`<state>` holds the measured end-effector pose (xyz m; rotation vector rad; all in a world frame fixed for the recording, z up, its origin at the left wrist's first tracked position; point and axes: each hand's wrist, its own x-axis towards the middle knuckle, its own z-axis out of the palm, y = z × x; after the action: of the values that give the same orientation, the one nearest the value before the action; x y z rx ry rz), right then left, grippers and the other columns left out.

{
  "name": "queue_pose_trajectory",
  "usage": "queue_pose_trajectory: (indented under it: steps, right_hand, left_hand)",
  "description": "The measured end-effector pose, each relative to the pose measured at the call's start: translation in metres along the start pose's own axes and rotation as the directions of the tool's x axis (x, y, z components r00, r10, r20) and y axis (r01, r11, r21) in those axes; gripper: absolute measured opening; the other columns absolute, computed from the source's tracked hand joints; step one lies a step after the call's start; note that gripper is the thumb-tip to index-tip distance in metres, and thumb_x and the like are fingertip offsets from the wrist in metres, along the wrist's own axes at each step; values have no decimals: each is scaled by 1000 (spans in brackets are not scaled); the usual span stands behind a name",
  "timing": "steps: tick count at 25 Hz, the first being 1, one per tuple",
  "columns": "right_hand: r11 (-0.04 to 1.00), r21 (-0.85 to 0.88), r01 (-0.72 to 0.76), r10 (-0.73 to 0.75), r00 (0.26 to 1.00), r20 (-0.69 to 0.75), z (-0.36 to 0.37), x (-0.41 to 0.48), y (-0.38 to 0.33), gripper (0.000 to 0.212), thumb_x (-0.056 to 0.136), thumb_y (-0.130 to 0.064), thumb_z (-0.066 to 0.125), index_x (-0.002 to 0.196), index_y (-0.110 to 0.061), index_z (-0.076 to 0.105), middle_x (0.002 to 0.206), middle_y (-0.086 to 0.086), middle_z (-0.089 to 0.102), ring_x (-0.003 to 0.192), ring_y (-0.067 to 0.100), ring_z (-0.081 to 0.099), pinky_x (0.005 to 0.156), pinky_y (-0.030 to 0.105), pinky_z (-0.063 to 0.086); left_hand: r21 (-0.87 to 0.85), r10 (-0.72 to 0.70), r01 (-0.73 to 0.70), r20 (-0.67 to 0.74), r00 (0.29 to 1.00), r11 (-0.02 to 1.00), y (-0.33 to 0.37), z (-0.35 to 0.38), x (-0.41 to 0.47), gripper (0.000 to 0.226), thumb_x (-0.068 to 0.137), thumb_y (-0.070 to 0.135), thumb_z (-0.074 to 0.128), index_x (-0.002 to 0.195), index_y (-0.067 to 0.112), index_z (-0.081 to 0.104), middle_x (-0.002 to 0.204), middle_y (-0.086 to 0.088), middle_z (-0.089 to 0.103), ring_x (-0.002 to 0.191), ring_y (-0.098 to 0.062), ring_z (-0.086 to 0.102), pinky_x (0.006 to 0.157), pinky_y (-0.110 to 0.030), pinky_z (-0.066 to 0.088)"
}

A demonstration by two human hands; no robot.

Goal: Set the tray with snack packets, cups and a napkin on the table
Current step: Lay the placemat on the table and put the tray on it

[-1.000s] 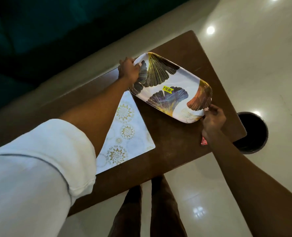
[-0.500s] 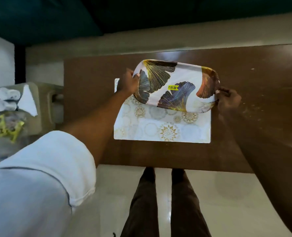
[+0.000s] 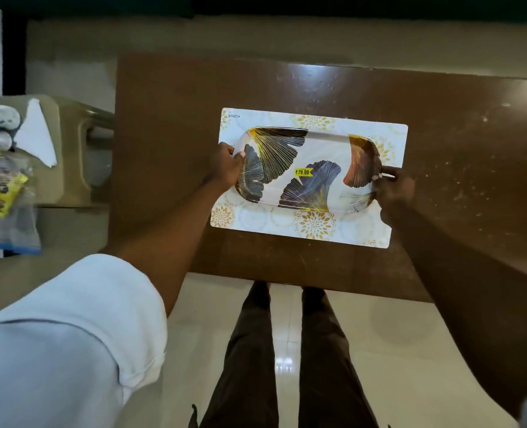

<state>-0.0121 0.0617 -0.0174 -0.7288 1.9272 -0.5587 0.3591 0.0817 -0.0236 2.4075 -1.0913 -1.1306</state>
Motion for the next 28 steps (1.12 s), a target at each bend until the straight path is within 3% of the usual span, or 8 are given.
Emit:
queue_pose_trajectory:
  steps: [3,17,21,28]
  right_hand:
    - [999,-31,-23,22,1000,-20,-6,-1,4,31,95,-9,67,126,-10,65,117,10,70,101,25,68,62,21,52]
    - [999,-40,-32,31,999,-26,6,-13,15,30,97,-14,67,127,-15,62,120,11,69,106,26,67,73,27,55]
    - [999,-17,-27,26,998,-54,6,-15,16,30,98,-13,66,127,-13,62,121,12,69,107,26,67,71,24,53]
    - [999,0,-38,38,995,-93,4,-16,16,30,98,-12,66,128,-12,63,124,10,68,108,23,66,80,29,57]
  left_hand:
    - [22,41,-41,4,999,999,-5,11,-3,34,100,29,59,116,-1,56,112,-19,66,100,-32,65,70,-31,42]
    - [7,36,-36,-43,998,999,-13,4,-9,36,100,29,60,115,-3,56,113,-21,65,101,-32,64,71,-29,39]
    - [-17,48,-49,-43,998,999,-10,5,-8,35,100,29,60,114,-4,56,112,-22,65,98,-31,64,69,-29,39]
    - [-32,55,-56,-45,997,998,-6,9,-14,34,99,27,62,113,-4,57,108,-21,66,90,-25,61,67,-28,37]
